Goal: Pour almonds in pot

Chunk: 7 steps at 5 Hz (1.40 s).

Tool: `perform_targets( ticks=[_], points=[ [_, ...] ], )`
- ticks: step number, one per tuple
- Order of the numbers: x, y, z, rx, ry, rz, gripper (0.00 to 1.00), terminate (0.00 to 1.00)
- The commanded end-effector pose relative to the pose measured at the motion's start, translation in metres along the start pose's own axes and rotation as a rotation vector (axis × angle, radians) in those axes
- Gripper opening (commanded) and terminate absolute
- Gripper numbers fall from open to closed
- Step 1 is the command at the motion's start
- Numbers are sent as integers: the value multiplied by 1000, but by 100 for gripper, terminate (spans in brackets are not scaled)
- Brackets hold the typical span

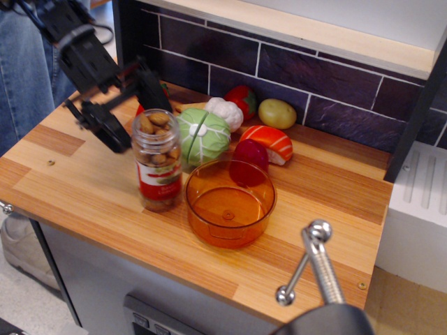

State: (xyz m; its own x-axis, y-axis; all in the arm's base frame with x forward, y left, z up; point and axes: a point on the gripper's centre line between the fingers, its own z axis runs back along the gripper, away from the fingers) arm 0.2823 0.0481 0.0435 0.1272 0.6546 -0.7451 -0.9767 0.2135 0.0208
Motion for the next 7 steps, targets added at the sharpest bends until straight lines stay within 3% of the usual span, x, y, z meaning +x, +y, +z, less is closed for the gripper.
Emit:
perform_targets(
  ticks=[1, 4, 6, 7],
  points=[
    [-19, -3, -36, 74, -26, -56, 100, 0],
    [-33, 14, -42, 123, -5, -109, 100, 0],
    [-61, 14, -61, 124, 26, -137, 100, 0],
    [-66, 10, -58, 91, -6, -108, 0, 0]
  ],
)
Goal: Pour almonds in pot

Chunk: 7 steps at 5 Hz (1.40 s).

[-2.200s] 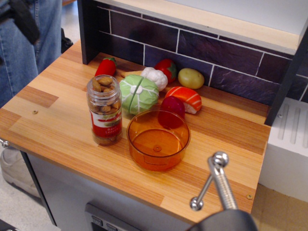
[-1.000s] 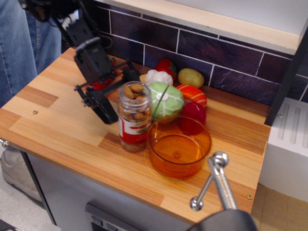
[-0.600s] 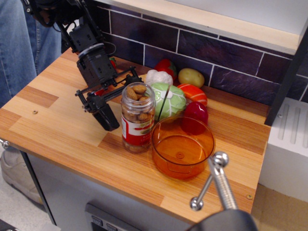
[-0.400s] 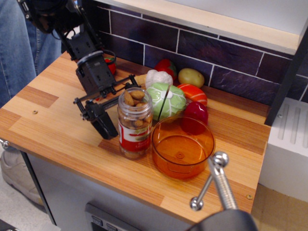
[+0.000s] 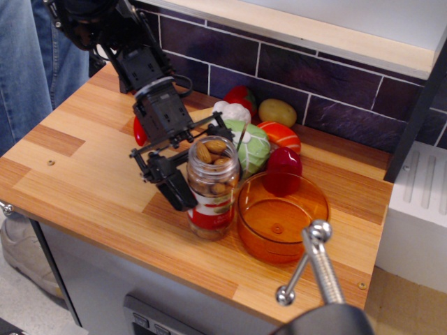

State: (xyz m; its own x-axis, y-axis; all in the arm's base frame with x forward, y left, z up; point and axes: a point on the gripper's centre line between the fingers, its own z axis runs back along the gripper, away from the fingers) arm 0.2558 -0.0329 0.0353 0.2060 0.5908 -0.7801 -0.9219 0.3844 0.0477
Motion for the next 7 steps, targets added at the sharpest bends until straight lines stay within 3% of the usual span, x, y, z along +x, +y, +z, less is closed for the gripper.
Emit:
perform_targets(
  ticks=[1, 2, 3, 4, 5, 7],
  points=[
    [-20, 2, 26, -94, -128, 1, 0, 0],
    [-43, -8, 54, -162, -288, 13, 0, 0],
    [-65, -22, 65, -214, -538, 47, 0, 0],
    [-69, -32, 70, -238, -783, 60, 0, 0],
    [-66, -41, 69, -230, -983, 33, 0, 0],
    [-54, -50, 68, -241, -1310, -77, 0, 0]
  ],
)
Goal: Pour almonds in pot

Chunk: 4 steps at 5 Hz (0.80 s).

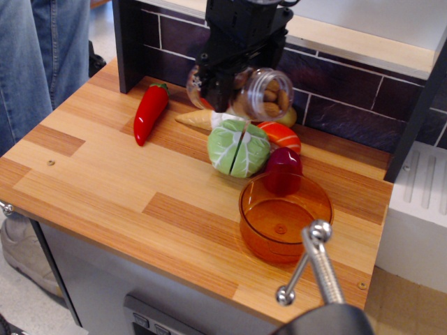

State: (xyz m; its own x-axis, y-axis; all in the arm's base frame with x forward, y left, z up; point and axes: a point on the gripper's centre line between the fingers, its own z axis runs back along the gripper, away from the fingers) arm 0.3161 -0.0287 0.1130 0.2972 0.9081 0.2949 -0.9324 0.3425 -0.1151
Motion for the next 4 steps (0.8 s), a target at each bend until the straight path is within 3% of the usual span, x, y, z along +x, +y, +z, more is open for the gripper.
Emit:
perform_targets(
  ticks=[1, 2, 4],
  points=[
    [-9, -4, 1, -124, -206, -102, 0, 0],
    [-16, -6, -4, -158, -348, -184, 0, 0],
    [-27, -14, -4, -252, -539, -266, 0, 0]
  ],
)
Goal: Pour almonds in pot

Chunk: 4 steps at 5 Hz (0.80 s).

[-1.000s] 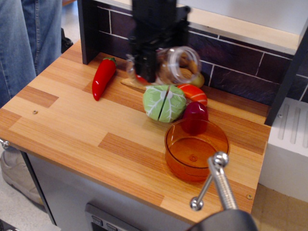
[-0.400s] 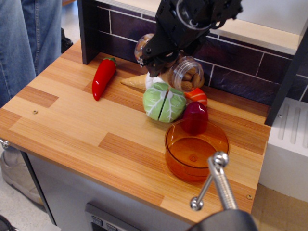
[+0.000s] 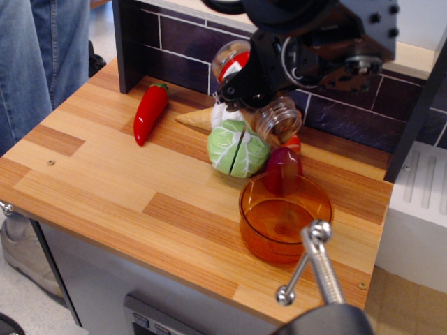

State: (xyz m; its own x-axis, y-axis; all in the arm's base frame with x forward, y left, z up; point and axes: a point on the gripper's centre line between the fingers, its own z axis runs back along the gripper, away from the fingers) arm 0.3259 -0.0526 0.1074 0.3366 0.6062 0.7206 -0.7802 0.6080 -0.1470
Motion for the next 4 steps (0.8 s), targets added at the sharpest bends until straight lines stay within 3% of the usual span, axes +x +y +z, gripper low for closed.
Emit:
perform_targets(
  ticks=[1, 2, 3, 4],
  points=[
    [-9, -1, 6, -85, -107, -31, 0, 0],
    [-13, 0, 9, -117, -141, -61, 0, 0],
    [-12, 0, 12, -97, -78, -52, 0, 0],
    [-15, 2, 19, -102, -43, -56, 0, 100]
  ],
)
